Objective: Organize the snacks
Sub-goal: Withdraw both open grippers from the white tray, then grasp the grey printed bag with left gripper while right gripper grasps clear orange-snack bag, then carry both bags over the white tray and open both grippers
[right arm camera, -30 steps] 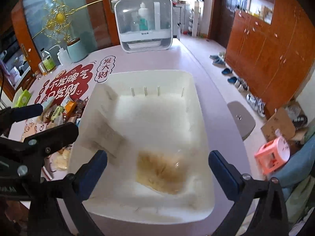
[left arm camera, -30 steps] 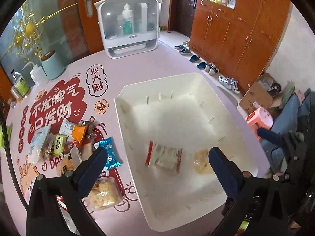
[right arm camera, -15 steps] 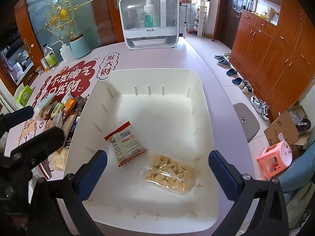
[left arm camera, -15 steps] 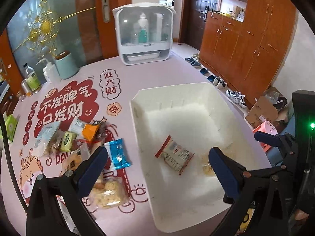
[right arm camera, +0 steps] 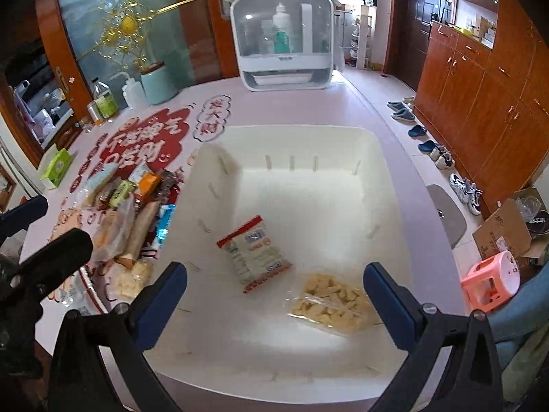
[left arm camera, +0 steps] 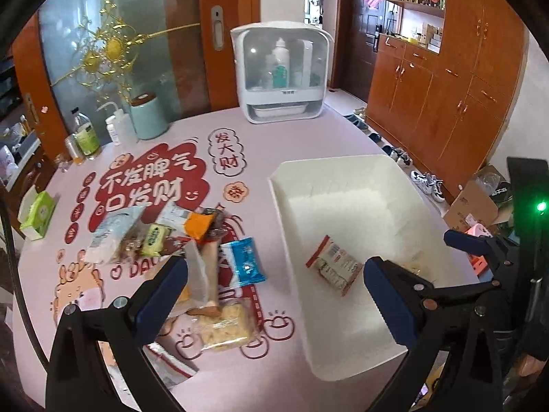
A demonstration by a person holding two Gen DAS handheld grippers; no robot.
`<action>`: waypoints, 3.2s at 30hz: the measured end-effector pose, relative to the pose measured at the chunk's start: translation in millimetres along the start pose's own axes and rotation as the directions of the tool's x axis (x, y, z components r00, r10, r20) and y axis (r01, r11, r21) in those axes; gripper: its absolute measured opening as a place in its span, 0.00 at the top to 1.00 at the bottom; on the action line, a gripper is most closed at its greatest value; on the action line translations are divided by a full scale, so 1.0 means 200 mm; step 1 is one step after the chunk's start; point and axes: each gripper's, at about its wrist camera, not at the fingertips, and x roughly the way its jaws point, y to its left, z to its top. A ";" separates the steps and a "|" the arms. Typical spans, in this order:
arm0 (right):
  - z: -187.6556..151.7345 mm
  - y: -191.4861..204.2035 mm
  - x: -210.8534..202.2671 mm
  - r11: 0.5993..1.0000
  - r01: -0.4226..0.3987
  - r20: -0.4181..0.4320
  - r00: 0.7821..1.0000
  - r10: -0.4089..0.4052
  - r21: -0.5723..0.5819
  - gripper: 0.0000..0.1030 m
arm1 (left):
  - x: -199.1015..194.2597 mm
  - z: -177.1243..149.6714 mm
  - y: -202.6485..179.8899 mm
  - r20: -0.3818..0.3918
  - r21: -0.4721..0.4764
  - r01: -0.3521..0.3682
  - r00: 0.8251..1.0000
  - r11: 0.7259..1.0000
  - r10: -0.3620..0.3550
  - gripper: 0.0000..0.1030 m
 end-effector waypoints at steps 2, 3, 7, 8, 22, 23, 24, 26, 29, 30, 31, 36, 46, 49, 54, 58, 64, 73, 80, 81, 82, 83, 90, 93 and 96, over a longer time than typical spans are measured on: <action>0.00 0.03 -0.02 1.000 -0.015 0.019 1.000 0.015 -0.004 0.00 | -0.02 -0.01 0.03 0.004 -0.003 0.001 1.000 1.000 -0.001 0.01; 0.00 0.05 -0.02 1.000 -0.022 0.028 0.999 0.022 -0.006 0.00 | -0.05 -0.02 0.05 0.010 -0.008 -0.004 1.000 1.000 0.004 0.01; 0.01 0.12 -0.04 0.999 -0.036 0.058 0.998 0.038 -0.022 0.00 | -0.10 -0.05 0.15 0.022 -0.040 -0.024 0.999 0.999 0.025 0.01; 0.01 0.15 -0.05 0.999 -0.041 0.065 0.997 0.043 -0.028 0.00 | -0.12 -0.06 0.18 0.023 -0.050 -0.030 0.999 0.998 0.031 0.01; 0.08 0.56 -0.09 0.990 -0.131 0.097 0.986 0.135 -0.044 0.00 | -0.23 -0.11 0.61 -0.019 -0.061 -0.090 0.996 0.994 0.089 0.01; 0.09 0.58 -0.09 0.991 -0.127 0.101 0.986 0.130 -0.035 0.00 | -0.23 -0.10 0.63 -0.022 -0.058 -0.086 0.996 0.995 0.084 0.01; 0.10 0.60 -0.10 0.992 -0.128 0.108 0.986 0.129 -0.024 0.00 | -0.23 -0.10 0.65 -0.024 -0.053 -0.080 0.997 0.995 0.079 0.01; 0.12 0.63 -0.11 0.991 -0.131 0.119 0.984 0.132 -0.018 0.00 | -0.24 -0.09 0.69 -0.022 -0.039 -0.075 0.997 0.996 0.075 0.01; 0.16 0.69 -0.12 0.993 -0.120 0.136 0.983 0.121 -0.019 0.00 | -0.24 -0.10 0.75 -0.021 -0.018 -0.074 0.997 0.997 0.073 0.01; 0.17 0.71 -0.12 0.994 -0.111 0.142 0.984 0.112 -0.018 0.00 | -0.23 -0.10 0.77 -0.026 -0.012 -0.068 0.997 0.998 0.068 0.01; 0.18 0.73 -0.12 0.995 -0.101 0.144 0.984 0.103 -0.016 0.00 | -0.22 -0.11 0.79 -0.032 -0.009 -0.063 0.998 0.998 0.063 0.01; 0.21 0.82 -0.04 0.996 -0.092 0.128 0.987 0.093 -0.014 0.00 | -0.14 -0.18 0.90 -0.105 0.005 -0.041 0.994 0.999 0.041 0.01; 0.17 0.98 0.38 0.986 -0.166 -0.078 0.983 0.165 -0.007 0.08 | 0.17 -0.42 1.00 -0.305 0.013 0.013 0.952 1.000 -0.009 0.01; 0.14 1.00 0.50 0.983 -0.183 -0.146 0.972 0.182 0.004 0.13 | 0.30 -0.52 1.01 -0.397 -0.016 0.038 0.917 0.999 -0.041 0.01; 0.12 0.99 0.65 0.978 -0.206 -0.220 0.953 0.209 0.037 0.14 | 0.46 -0.66 1.00 -0.497 -0.068 0.071 0.863 0.995 -0.095 0.01; 0.12 0.97 0.73 0.970 -0.235 -0.261 0.935 0.242 0.058 0.15 | 0.56 -0.74 0.99 -0.555 -0.125 0.089 0.819 0.988 -0.144 0.01; 0.10 0.98 0.83 0.950 -0.299 -0.320 0.895 0.311 0.089 0.28 | 0.62 -0.78 1.00 -0.576 -0.164 0.092 0.799 0.982 -0.171 0.01; 0.08 1.06 0.80 0.931 -0.362 -0.325 0.877 0.354 0.038 0.52 | 0.59 -0.69 1.00 -0.533 -0.177 0.047 0.835 0.983 -0.136 0.37; 0.08 1.06 0.71 0.936 -0.353 -0.294 0.895 0.337 -0.003 0.60 | 0.49 -0.58 1.00 -0.464 -0.136 -0.052 0.885 0.989 -0.017 0.47; 0.08 1.06 0.70 0.936 -0.351 -0.289 0.897 0.335 -0.005 0.60 | 0.47 -0.56 1.01 -0.454 -0.139 -0.062 0.891 0.988 -0.008 0.47; 0.08 1.06 0.68 0.936 -0.352 -0.283 0.898 0.336 -0.007 0.61 | 0.46 -0.54 1.01 -0.449 -0.140 -0.065 0.894 0.988 -0.005 0.47; 0.08 1.05 0.67 0.936 -0.352 -0.277 0.900 0.337 -0.007 0.61 | 0.44 -0.53 1.02 -0.443 -0.140 -0.066 0.897 0.988 -0.003 0.47; 0.07 1.02 0.52 0.941 -0.335 -0.235 0.919 0.316 -0.045 0.62 | 0.28 -0.46 1.04 -0.357 -0.144 -0.063 0.934 0.988 0.008 0.47; 0.06 0.98 0.46 0.940 -0.339 -0.218 0.921 0.323 -0.038 0.62 | 0.26 -0.42 1.03 -0.332 -0.142 -0.054 0.943 0.988 0.004 0.47; 0.06 0.94 0.37 0.939 -0.340 -0.190 0.926 0.327 -0.043 0.62 | 0.23 -0.36 0.97 -0.308 -0.129 -0.038 0.951 0.991 -0.003 0.47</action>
